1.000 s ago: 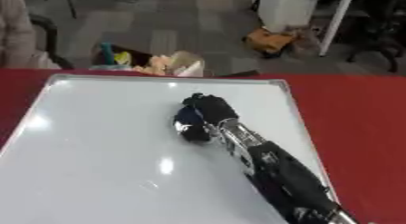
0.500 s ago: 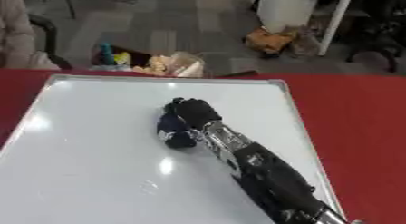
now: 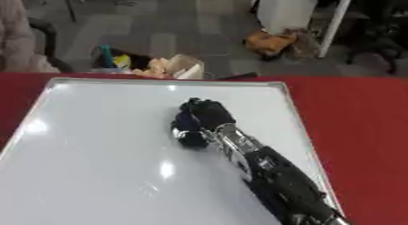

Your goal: Wipe the whiteboard clean with a brush.

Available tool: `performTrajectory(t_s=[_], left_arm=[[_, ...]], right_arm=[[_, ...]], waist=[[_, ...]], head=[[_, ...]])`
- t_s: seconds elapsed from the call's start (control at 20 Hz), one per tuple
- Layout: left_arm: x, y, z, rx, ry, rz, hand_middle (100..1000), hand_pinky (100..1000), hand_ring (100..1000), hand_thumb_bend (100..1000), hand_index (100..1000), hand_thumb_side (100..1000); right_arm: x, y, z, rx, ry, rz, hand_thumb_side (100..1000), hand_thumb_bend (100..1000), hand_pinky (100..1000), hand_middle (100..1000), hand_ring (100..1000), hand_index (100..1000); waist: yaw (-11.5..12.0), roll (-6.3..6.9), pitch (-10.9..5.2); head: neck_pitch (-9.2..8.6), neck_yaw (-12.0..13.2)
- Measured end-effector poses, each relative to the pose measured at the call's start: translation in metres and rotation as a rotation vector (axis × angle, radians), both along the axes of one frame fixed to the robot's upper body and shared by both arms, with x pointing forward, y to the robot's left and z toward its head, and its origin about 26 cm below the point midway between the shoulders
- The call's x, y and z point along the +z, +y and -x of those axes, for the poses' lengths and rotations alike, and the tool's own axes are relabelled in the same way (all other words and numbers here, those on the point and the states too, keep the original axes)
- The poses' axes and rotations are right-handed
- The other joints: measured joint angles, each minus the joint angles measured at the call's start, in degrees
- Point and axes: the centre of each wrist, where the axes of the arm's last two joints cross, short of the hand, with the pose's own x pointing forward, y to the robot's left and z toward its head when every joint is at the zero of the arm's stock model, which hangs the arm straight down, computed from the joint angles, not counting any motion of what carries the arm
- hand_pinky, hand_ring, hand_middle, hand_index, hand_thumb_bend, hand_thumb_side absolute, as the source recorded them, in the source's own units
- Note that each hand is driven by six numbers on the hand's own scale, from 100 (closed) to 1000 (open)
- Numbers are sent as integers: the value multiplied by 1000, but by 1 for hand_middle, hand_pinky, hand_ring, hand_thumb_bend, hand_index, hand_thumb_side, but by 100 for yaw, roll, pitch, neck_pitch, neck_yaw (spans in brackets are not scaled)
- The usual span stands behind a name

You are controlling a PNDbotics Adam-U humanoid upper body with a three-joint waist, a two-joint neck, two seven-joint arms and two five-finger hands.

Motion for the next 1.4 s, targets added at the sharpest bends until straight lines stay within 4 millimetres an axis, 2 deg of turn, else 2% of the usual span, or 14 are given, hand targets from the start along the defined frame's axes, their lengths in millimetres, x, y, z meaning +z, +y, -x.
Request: performTrajectory(t_s=[0.05,0.3,0.55,0.9,1.4], left_arm=[[0,0,0,0,-1,0,610,507,628,757,725,853],[0,0,0,2,-1,1,610,507,627,758,725,853],[0,1,0,6,-2,3,610,507,627,757,725,853],[0,2,0,8,-2,4,610,507,626,759,725,853],[3,-1,-1,-6,-10,-2,609,507,625,761,725,852]], right_arm=[[0,-6,1,-24,-5,-8,847,100,438,716,675,860],[-2,-37,10,-134,-19,-41,842,100,432,712,673,857],[-3,-52,16,-190,-21,-63,842,100,433,712,673,857],[0,-51,14,-188,-16,-67,848,100,438,715,676,859],[12,-31,1,-111,5,-39,855,100,444,716,681,859]], waist=[[-21,2,0],[-100,23,-3],[-130,26,-15],[-97,22,-17],[370,-135,6]], head=[[-1,13],[-1,61],[-1,81],[-1,82],[-84,-54]])
